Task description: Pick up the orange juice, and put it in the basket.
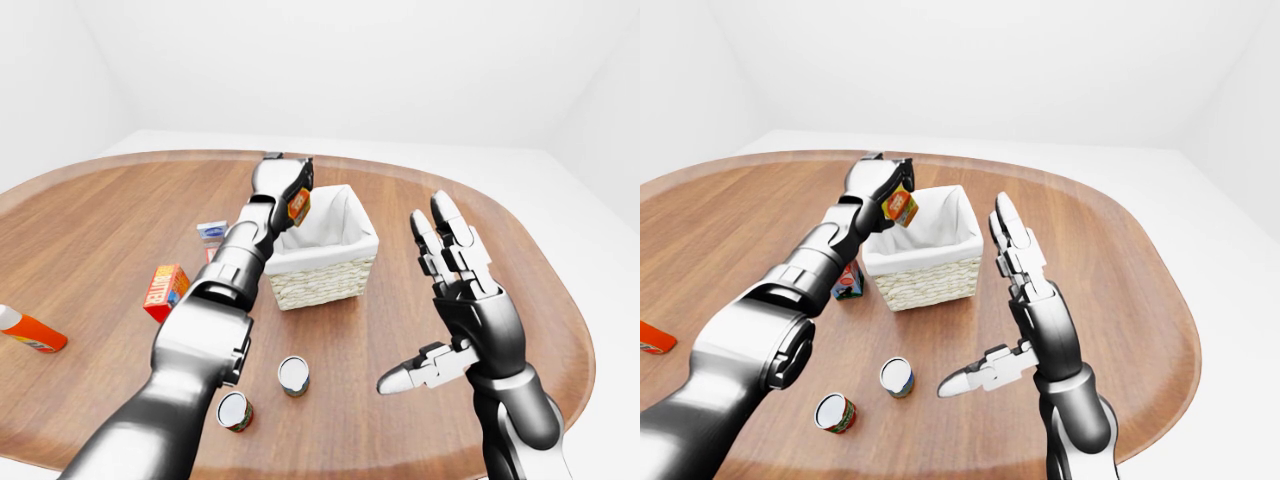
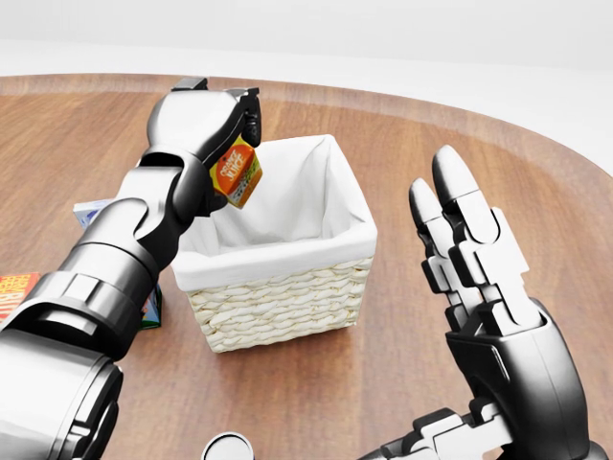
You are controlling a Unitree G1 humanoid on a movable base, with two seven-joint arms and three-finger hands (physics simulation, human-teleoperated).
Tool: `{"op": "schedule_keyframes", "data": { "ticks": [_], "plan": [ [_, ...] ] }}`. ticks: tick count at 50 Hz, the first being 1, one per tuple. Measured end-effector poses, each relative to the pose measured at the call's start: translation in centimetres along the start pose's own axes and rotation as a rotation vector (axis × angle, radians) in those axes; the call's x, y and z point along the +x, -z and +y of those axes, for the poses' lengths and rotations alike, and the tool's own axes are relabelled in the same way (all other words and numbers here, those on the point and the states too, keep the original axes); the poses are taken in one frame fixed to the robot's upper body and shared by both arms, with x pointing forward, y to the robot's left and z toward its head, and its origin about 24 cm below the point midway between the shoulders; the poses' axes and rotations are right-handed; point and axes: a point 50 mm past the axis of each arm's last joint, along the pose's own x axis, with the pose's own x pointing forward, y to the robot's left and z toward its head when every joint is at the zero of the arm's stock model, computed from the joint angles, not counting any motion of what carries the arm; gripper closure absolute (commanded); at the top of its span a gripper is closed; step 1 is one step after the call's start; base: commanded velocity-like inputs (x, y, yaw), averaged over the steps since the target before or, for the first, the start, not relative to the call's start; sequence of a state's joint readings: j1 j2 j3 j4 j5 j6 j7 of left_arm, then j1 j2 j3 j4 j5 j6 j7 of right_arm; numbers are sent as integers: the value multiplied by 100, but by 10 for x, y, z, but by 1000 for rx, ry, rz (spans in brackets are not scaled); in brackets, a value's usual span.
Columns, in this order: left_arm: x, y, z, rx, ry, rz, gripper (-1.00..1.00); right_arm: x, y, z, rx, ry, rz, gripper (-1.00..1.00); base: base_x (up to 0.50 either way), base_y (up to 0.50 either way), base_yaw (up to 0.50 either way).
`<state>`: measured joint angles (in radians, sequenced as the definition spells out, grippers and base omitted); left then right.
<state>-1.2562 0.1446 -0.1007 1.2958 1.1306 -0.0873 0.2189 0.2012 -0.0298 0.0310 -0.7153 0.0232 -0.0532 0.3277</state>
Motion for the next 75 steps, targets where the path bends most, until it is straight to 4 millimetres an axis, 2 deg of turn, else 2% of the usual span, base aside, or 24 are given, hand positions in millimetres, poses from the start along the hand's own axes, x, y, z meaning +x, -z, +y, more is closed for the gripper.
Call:
{"op": "schedule_keyframes", "data": {
  "ticks": [11,12,13,27,43,50,57,61,66,71,75],
  "plan": [
    [-2,0,-8,-2,9,3,100,-1,0,1,1,-4,0,-100,0,0,0],
    [-3,0,-8,1,6,2,27,-1,0,1,2,-5,-1,-100,0,0,0],
    [-3,0,-8,5,-3,1,-100,-1,0,1,2,-5,-1,-100,0,0,0],
    [-3,2,-3,16,-100,5,-100,-1,0,2,3,-6,0,-100,0,0,0],
    [-3,5,2,-35,-133,22,-100,-1,1,1,3,-4,0,-100,0,0,0],
    [-4,5,2,-130,-130,31,-100,-1,2,1,3,-6,2,-100,0,0,0],
    [-5,7,9,-351,-81,32,-100,0,2,0,2,-4,3,-100,0,0,0],
    [-6,7,24,-530,-56,-19,-100,0,2,-1,2,-1,2,-100,0,0,0],
    [-13,3,57,-745,-79,-170,-100,0,2,0,1,-1,2,-100,0,0,0],
    [-30,-2,100,-908,-160,-385,-100,0,3,0,0,0,3,-100,0,0,0],
    [-48,-2,121,-978,-199,-531,-100,0,3,0,0,-1,3,-100,0,0,0]
  ]
}}
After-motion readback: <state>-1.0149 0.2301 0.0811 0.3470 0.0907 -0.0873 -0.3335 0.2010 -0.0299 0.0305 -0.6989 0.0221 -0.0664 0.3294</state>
